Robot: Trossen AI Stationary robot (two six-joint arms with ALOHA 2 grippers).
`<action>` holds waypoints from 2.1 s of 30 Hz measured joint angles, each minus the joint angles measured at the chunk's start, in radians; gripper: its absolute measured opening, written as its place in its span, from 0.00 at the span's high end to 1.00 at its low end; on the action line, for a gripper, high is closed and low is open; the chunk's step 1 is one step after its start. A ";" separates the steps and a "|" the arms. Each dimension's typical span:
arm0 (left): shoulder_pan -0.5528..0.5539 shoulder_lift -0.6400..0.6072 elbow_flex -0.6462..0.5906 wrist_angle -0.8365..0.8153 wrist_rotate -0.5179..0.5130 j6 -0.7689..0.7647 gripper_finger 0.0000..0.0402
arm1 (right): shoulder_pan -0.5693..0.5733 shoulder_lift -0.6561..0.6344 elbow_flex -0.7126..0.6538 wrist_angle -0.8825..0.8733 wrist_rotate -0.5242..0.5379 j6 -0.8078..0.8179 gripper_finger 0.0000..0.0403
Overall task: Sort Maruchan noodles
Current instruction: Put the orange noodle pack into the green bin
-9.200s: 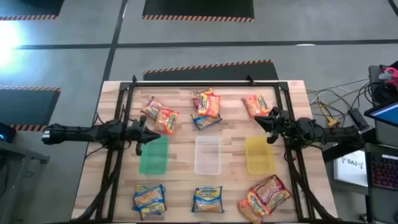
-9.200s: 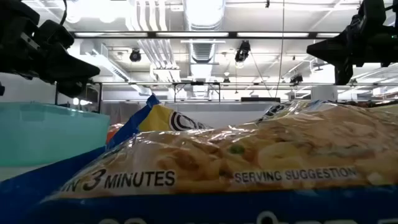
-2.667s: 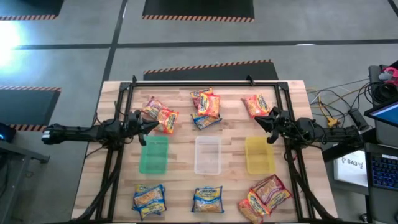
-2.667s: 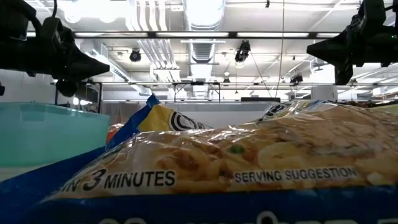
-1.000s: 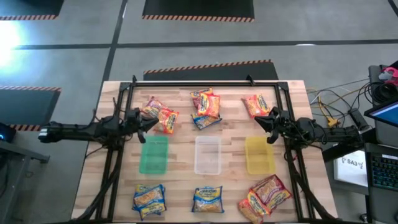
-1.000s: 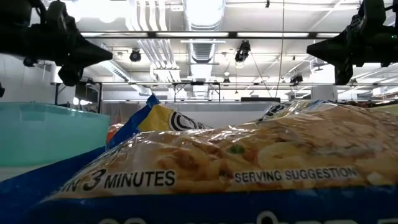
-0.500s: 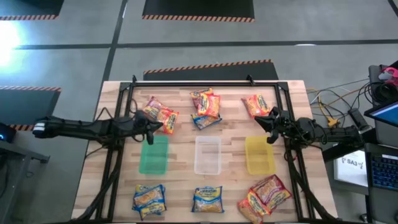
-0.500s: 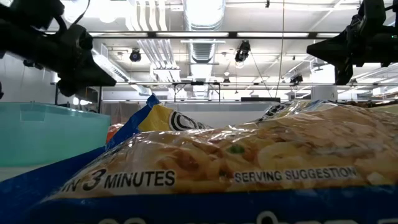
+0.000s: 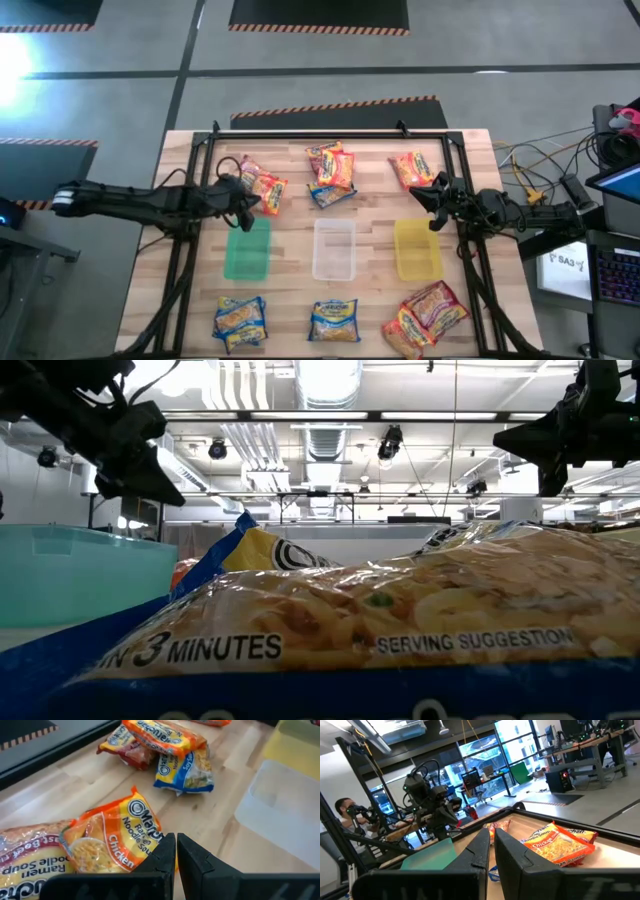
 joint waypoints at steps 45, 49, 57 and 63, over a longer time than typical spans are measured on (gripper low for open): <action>0.004 0.269 0.156 -0.073 -0.020 0.089 0.59 | 0.000 0.000 0.000 0.000 0.000 0.000 0.96; 0.002 0.314 0.153 -0.058 0.010 0.080 0.63 | 0.000 0.000 0.000 0.000 0.000 0.000 0.96; 0.002 0.450 0.191 -0.029 0.033 0.049 0.66 | 0.000 0.000 0.000 0.000 0.000 0.000 0.96; 0.002 0.581 0.263 -0.019 -0.023 0.044 0.63 | 0.000 0.000 0.000 0.000 0.000 0.000 0.96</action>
